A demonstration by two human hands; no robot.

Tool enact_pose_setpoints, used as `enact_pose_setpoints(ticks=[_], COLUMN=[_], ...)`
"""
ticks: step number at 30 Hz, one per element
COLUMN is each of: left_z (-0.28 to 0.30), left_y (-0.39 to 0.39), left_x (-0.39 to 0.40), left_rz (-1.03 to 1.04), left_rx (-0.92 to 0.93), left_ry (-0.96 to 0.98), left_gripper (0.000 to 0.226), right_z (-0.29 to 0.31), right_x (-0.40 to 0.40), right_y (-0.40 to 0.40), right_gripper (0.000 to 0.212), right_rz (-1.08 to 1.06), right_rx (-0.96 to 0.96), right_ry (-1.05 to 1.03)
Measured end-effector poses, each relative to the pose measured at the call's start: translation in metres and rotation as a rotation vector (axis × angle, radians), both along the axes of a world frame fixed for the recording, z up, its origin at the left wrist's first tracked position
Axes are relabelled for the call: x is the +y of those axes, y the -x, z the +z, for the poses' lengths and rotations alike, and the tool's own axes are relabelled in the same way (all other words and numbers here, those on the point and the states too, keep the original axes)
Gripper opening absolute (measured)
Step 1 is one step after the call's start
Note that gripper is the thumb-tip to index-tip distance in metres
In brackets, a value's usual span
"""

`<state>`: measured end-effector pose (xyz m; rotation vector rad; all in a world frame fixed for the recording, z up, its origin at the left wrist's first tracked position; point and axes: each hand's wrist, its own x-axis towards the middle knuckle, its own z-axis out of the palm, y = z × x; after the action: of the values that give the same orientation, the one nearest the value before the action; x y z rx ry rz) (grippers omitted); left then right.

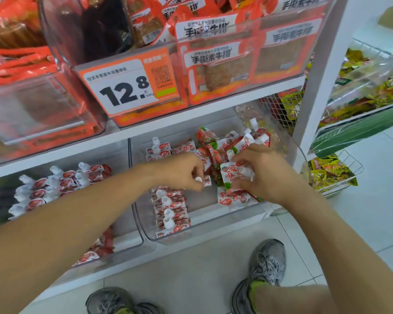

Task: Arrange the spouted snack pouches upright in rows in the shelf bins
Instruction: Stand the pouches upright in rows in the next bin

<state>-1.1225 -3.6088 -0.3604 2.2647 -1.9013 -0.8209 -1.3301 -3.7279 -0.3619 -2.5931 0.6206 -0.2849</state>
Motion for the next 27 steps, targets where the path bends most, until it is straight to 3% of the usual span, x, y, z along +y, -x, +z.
enact_pose_setpoints(ticks=[2, 7, 12, 15, 17, 19, 23, 27], left_z=[0.009, 0.008, -0.002, 0.005, 0.014, 0.020, 0.013, -0.005], left_y=[-0.005, 0.021, 0.053, 0.053, 0.047, 0.037, 0.026, 0.033], left_x=[0.003, 0.014, 0.023, 0.031, 0.031, 0.024, -0.001, -0.018], left_rz=[-0.030, -0.105, -0.127, -0.137, -0.129, -0.096, 0.032, -0.109], left_rx=[0.036, 0.121, 0.032, 0.103, 0.216, 0.248, 0.111, 0.087], left_ry=[0.013, -0.139, -0.031, -0.115, -0.211, -0.170, 0.124, 0.044], left_gripper=[0.014, 0.026, 0.033, 0.031, 0.034, 0.029, 0.019, 0.036], right_z=[-0.002, -0.007, -0.008, -0.003, 0.002, 0.005, 0.005, 0.010], right_x=[-0.001, -0.009, -0.011, -0.010, -0.009, -0.008, -0.010, -0.019], right_y=[-0.006, -0.013, -0.015, -0.014, -0.011, -0.008, -0.001, 0.011], right_gripper=[0.059, 0.075, 0.042, 0.026, 0.023, 0.026, 0.017, 0.016], right_rz=[-0.043, -0.008, -0.006, 0.013, 0.013, 0.002, -0.022, -0.101], right_rx=[0.020, 0.071, -0.009, -0.092, -0.143, -0.217, -0.244, -0.201], right_ry=[0.018, 0.064, -0.023, -0.151, -0.187, -0.219, -0.205, -0.139])
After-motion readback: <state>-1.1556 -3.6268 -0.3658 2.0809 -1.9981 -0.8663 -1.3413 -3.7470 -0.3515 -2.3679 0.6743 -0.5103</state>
